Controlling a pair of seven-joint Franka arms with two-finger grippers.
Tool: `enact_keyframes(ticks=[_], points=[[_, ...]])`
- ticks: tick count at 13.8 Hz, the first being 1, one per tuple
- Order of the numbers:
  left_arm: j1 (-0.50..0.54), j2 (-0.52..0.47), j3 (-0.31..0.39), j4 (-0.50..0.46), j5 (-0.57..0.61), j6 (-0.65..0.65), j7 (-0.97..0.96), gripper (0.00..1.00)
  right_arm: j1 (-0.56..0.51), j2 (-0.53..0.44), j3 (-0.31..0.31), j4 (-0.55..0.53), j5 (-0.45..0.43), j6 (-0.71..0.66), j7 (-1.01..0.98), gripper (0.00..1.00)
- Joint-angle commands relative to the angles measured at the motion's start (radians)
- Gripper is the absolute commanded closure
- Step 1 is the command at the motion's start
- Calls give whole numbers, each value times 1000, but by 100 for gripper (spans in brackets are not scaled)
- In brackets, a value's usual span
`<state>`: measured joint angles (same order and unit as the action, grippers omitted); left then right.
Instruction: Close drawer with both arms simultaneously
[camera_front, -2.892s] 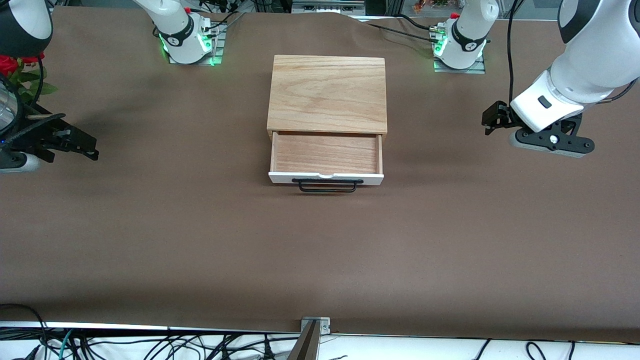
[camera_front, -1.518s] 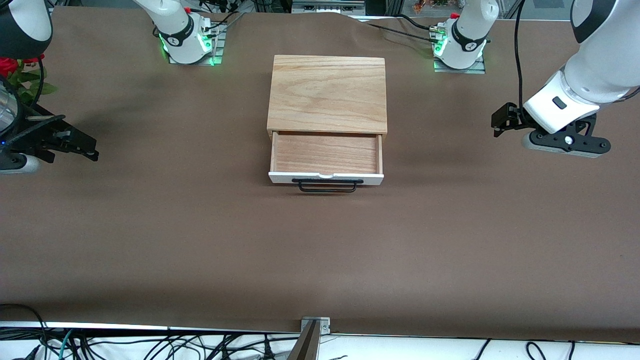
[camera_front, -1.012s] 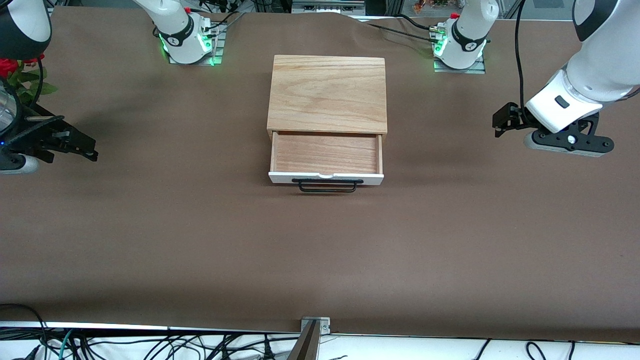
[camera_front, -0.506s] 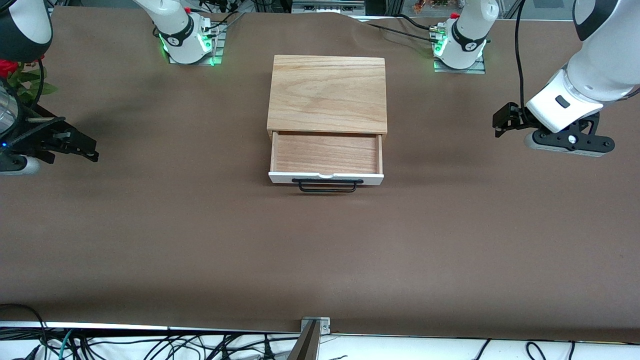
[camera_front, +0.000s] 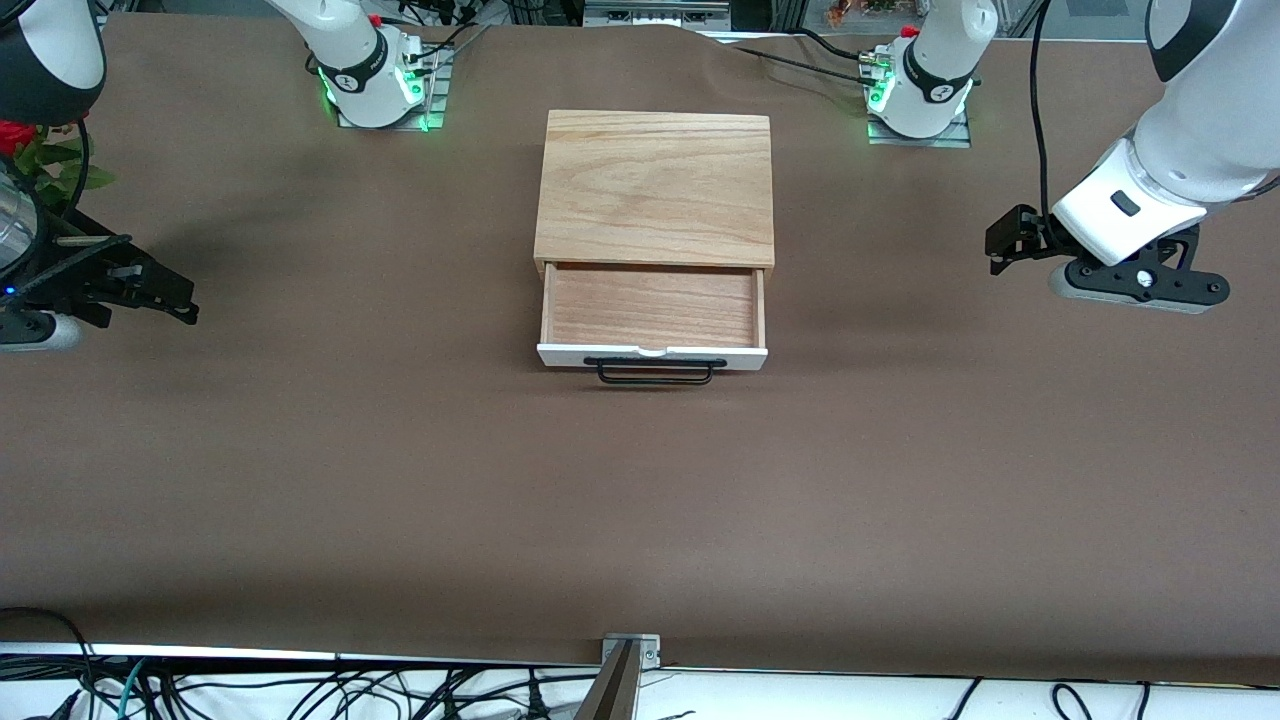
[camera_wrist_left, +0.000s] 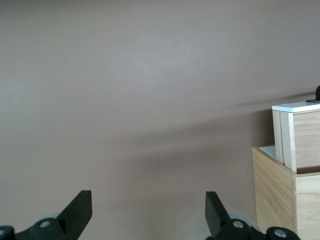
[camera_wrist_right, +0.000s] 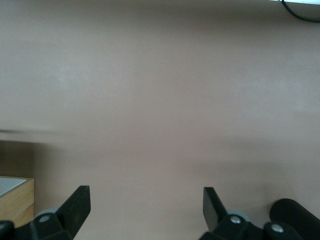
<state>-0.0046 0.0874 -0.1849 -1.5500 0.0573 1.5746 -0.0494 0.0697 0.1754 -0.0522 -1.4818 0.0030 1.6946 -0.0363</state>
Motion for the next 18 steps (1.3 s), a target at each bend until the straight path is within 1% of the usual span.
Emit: enact_keyframes(ticks=[1,7,9,11,15,17,18], points=[[2,3,-1,24,-4,-8,-1,0,-1,12,0,29,17,-16,10,0],[2,3,-1,24,-4,-8,-1,0,2,16,3,29,20,-10,13,0],[2,3,-1,24,-4,-10,-1,0,13,33,17,29,22,35,12,0],[2,2,-1,24,-4,-8,-1,0,27,73,54,29,23,89,15,0],[2,2,-1,24,-4,-8,-1,0,35,154,165,29,23,224,18,0],[2,2,-1,24,-4,-10,-1,0,35,193,201,29,23,292,15,0],[2,2,-1,24,-4,-8,-3,0,33,212,218,29,41,316,12,0]])
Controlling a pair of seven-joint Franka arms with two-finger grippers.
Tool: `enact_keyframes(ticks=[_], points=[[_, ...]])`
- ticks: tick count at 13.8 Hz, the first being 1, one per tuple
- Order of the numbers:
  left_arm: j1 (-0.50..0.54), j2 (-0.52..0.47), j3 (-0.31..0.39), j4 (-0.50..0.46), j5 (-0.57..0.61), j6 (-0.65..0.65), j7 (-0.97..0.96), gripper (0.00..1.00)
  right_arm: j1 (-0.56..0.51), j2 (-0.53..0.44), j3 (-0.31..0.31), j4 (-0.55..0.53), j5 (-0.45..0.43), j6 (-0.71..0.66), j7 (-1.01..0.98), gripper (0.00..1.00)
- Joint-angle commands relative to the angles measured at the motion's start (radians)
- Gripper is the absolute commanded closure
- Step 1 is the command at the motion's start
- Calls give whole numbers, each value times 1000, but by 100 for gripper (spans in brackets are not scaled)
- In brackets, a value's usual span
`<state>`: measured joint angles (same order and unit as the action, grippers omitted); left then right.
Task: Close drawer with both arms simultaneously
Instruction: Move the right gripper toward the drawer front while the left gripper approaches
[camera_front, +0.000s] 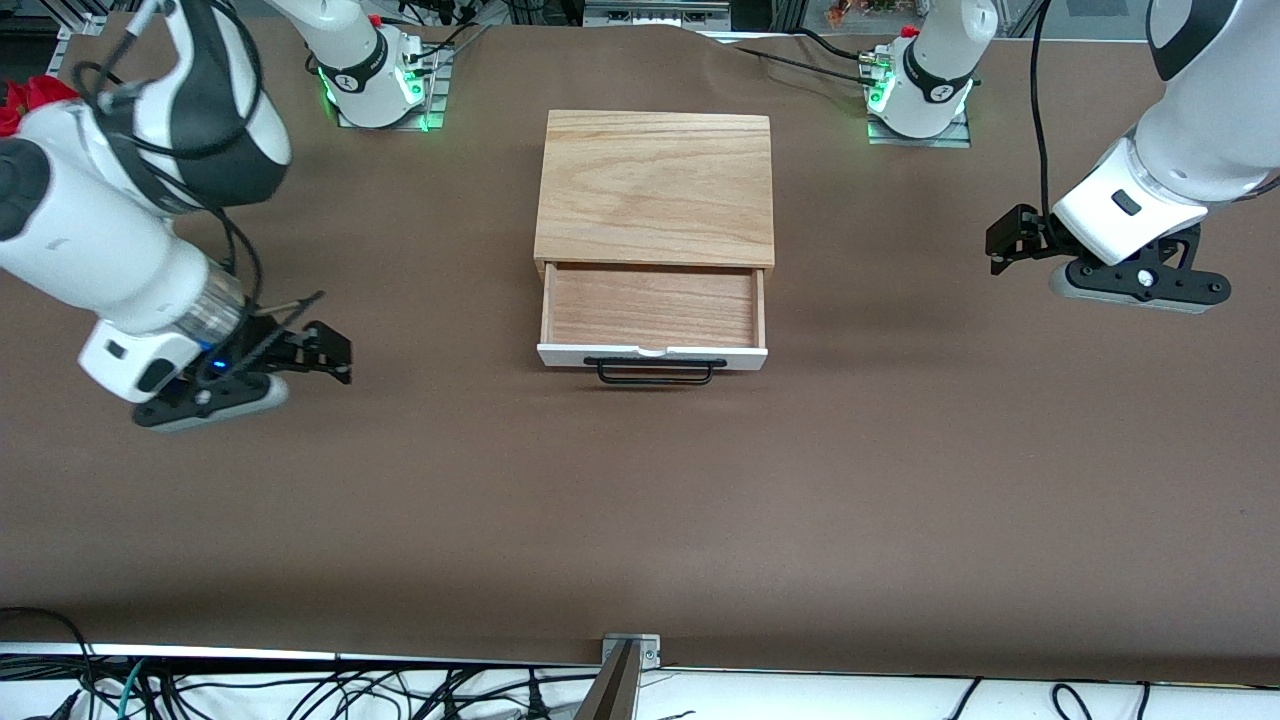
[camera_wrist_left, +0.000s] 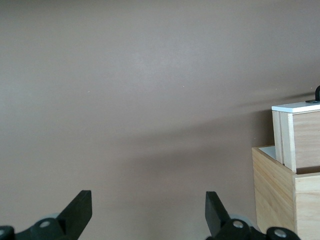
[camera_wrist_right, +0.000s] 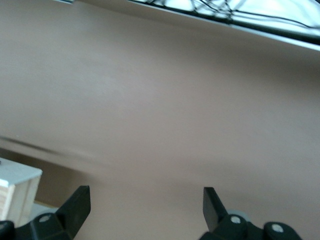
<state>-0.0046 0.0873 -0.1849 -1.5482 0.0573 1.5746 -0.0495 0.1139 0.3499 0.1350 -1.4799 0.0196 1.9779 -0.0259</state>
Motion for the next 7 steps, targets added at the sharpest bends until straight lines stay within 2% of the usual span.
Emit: enact_keyframes(ticks=[1,3,7], points=[[2,2,-1,22,-10,-8,-4,0,-10,53,35,27,83,45,4,0],[-8,11,-8,22,-17,-8,5,0,-7,101,37,27,201,84,6,0],[-77,142,-53,28,-22,11,-3,0,65,171,41,27,240,179,7,0]])
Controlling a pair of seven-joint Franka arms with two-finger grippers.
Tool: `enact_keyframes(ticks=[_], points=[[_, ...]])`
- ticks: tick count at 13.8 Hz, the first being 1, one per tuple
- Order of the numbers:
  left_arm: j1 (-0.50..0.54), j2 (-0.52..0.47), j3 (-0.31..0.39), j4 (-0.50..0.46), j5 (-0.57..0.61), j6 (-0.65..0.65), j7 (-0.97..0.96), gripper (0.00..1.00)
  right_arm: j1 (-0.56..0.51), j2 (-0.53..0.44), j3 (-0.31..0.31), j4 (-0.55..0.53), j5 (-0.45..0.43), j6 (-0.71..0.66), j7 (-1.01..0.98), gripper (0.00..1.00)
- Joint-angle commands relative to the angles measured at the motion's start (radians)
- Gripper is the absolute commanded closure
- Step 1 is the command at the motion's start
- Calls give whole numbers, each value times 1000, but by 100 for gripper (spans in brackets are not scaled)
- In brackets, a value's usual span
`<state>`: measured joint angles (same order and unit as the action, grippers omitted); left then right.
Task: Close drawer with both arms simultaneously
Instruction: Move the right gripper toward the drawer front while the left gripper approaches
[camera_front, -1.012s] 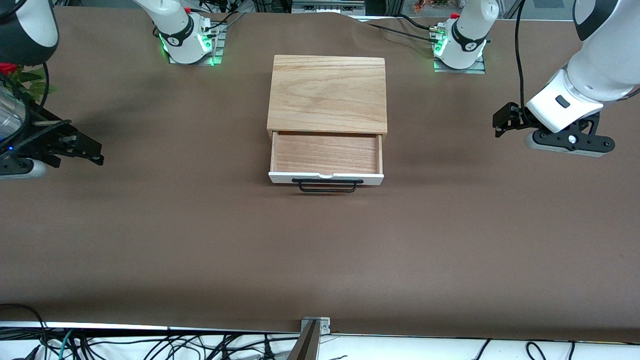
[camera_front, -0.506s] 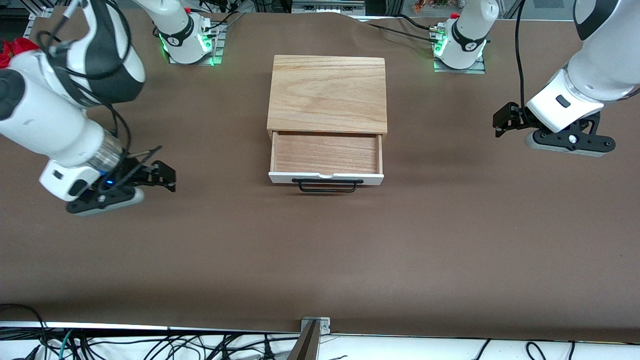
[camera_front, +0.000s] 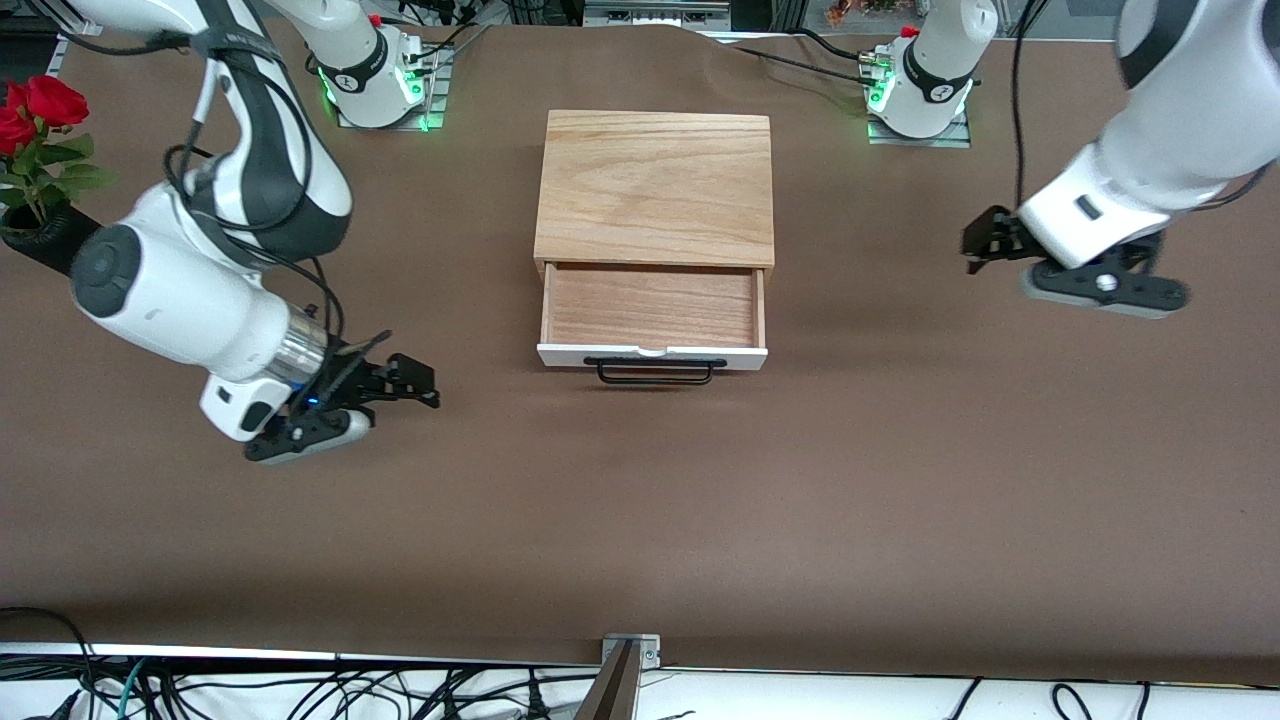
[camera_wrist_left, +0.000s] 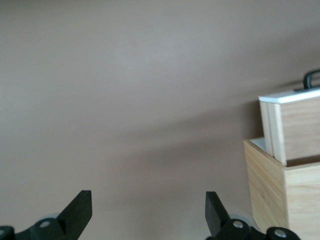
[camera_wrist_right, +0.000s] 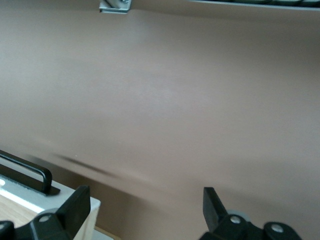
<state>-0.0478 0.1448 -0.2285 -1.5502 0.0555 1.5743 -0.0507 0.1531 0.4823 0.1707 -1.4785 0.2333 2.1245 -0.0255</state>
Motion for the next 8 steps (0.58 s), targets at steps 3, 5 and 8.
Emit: enact_keyframes(ticks=[3,5,8], points=[[-66,168,-8,56,-51,134,-4,0,68,90,6,27,147,95,6,0],[-64,219,-6,56,-162,244,-4,0,83,119,6,35,173,127,-2,0],[-73,278,-8,56,-195,351,-3,0,98,157,23,55,216,124,-2,0]])
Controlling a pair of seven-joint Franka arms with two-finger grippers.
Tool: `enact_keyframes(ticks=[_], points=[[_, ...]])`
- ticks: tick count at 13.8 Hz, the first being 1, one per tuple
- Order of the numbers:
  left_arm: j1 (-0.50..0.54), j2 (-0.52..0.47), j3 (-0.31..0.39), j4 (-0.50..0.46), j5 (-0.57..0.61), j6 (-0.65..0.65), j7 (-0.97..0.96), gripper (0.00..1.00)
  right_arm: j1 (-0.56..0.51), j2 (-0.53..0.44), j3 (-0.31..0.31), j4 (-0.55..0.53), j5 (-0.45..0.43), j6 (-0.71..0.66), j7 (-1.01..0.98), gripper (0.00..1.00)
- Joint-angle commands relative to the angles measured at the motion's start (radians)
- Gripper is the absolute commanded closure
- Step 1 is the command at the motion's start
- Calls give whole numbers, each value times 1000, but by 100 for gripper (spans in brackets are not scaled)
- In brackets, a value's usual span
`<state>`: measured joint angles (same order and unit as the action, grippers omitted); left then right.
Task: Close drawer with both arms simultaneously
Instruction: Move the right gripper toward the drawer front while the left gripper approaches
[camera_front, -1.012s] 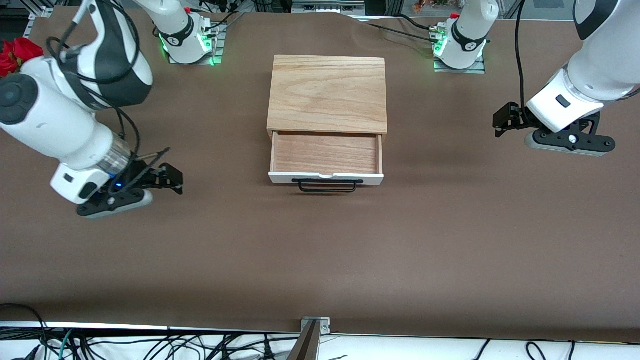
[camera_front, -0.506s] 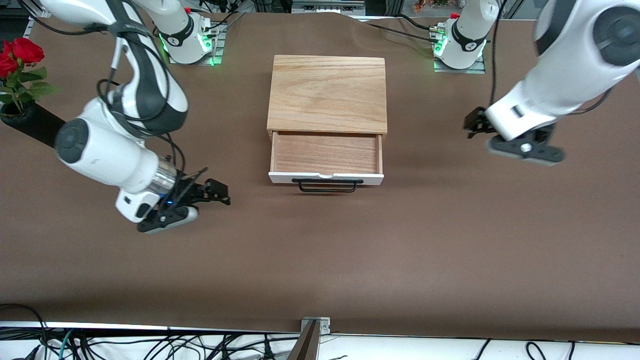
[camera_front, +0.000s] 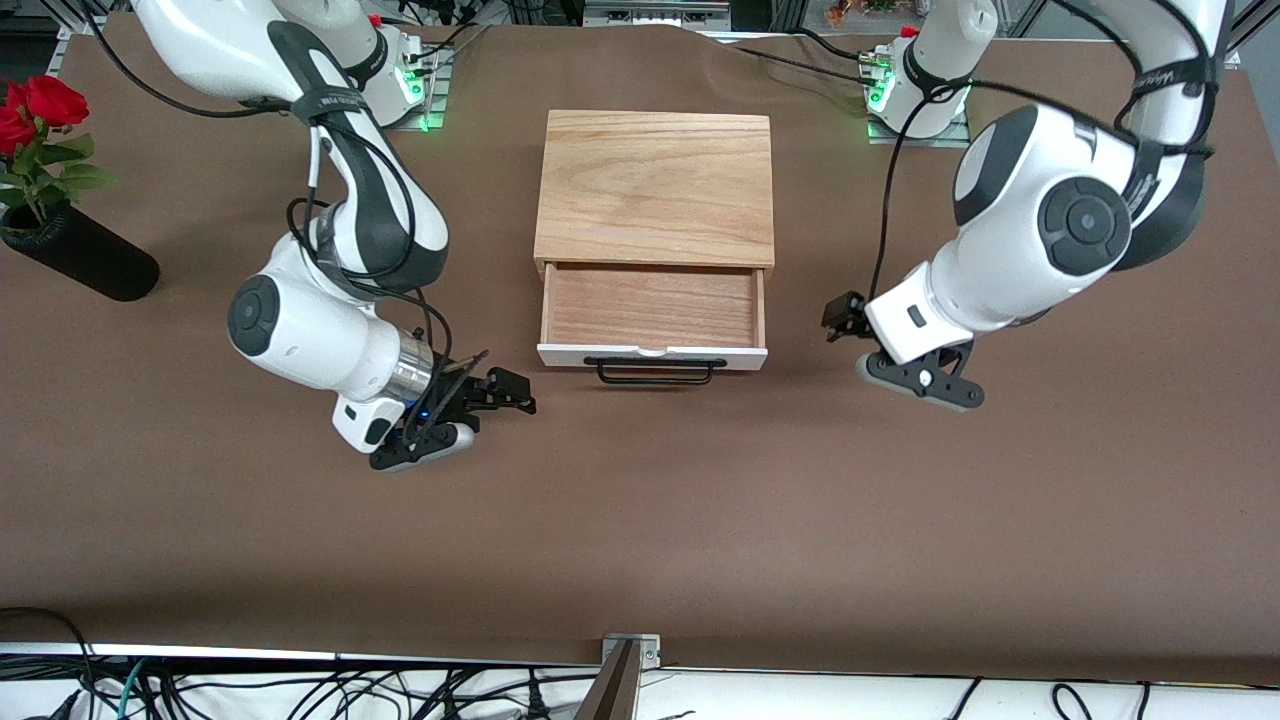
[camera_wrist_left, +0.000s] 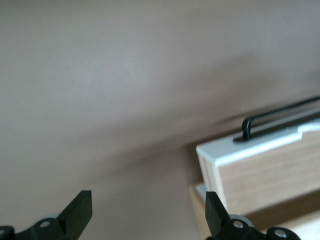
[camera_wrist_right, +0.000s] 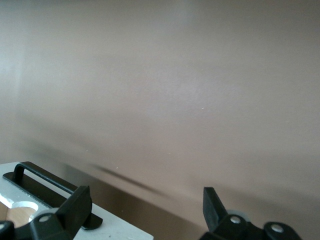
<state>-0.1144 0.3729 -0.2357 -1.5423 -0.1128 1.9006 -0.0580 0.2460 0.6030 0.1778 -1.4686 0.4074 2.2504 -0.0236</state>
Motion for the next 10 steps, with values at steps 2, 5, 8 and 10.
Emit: enact_keyframes(ticks=[2,5,8,10], points=[[-22,92,-1,48,-94,44,4,0,7,57,20,50,56,-3,-6,0],[-40,135,-1,47,-142,84,4,0,25,80,28,53,56,3,-6,0],[-74,170,-1,47,-189,86,4,0,59,106,28,83,56,0,-2,0],[-83,199,-1,48,-206,94,4,0,64,113,28,85,57,-8,-4,0]])
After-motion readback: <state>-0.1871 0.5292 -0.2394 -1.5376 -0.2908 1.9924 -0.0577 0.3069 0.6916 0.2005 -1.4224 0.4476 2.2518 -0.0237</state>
